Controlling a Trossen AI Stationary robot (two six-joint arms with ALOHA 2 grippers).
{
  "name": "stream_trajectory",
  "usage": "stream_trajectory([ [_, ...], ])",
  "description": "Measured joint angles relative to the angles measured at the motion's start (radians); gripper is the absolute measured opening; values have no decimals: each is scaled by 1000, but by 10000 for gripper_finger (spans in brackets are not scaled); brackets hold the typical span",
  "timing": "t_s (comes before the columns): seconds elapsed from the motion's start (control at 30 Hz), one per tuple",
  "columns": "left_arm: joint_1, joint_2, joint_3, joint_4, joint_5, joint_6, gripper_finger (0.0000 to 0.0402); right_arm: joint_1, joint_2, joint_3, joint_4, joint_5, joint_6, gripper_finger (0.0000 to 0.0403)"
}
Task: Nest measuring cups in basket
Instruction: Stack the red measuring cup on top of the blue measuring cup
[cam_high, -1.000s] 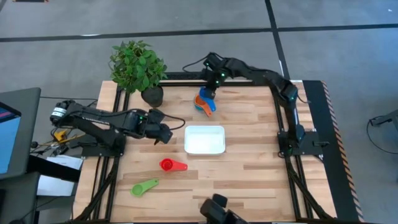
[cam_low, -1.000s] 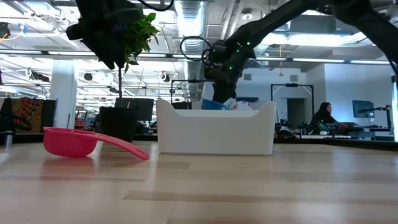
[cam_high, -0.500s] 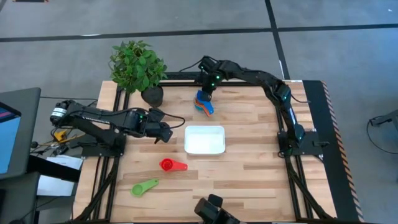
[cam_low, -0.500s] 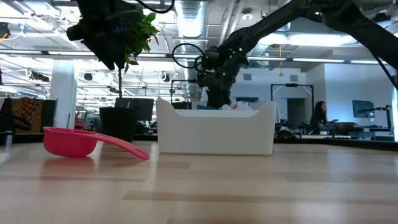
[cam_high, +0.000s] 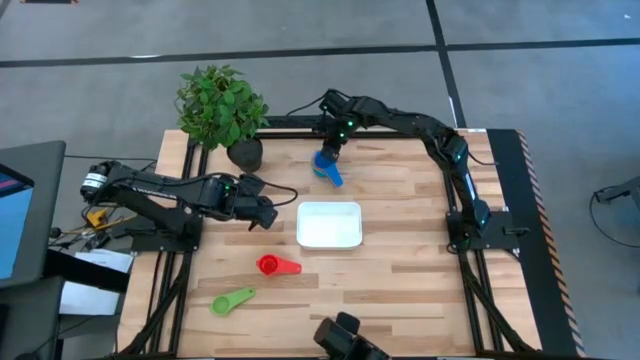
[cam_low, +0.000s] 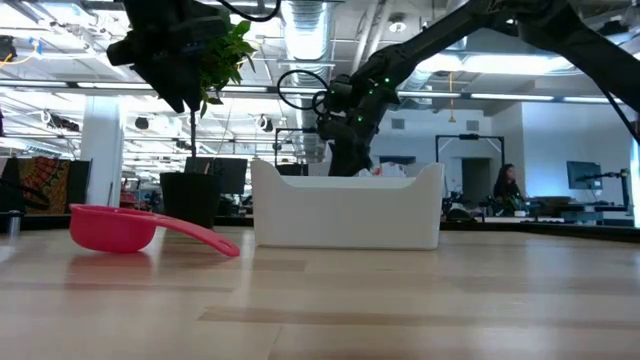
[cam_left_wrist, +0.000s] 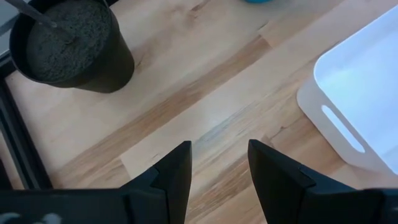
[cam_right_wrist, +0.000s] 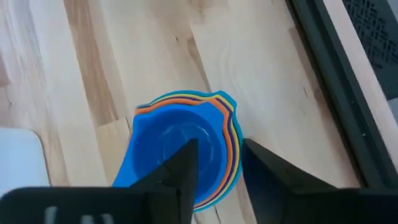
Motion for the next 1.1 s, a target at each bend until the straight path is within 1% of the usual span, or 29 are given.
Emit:
stream_trajectory([
  [0.1,-2,0,0,-2,23,0,146,1,-21,-2,-8,-22,47,173],
  [0.17,-9,-1,0,-7,44,5,146,12,-51,-1,5,-2,82,181],
  [0.23,-21,-2,0,-1,69,30,146,35,-79,0,4,33,100,183],
  [0.3,-41,-3,0,22,115,76,146,68,-100,0,4,60,108,180],
  [0.37,-72,-1,-20,88,172,120,146,101,-120,0,1,65,131,174],
  [0.47,-134,10,-98,219,225,165,146,149,-165,0,-4,63,186,163],
  [0.57,-177,13,-192,332,250,155,146,197,-197,-13,-32,67,267,155],
  [0.67,-182,16,-285,409,274,129,146,249,-201,-60,-59,69,348,148],
  [0.77,-179,17,-346,498,311,119,146,311,-227,-127,-58,76,395,143],
  [0.87,-183,17,-408,616,352,124,146,369,-271,-184,-53,100,457,139],
  [0.93,-188,17,-453,686,373,124,146,407,-294,-219,-45,135,508,137],
  [1.1,-201,17,-515,705,395,96,146,499,-376,-287,-48,218,641,138],
])
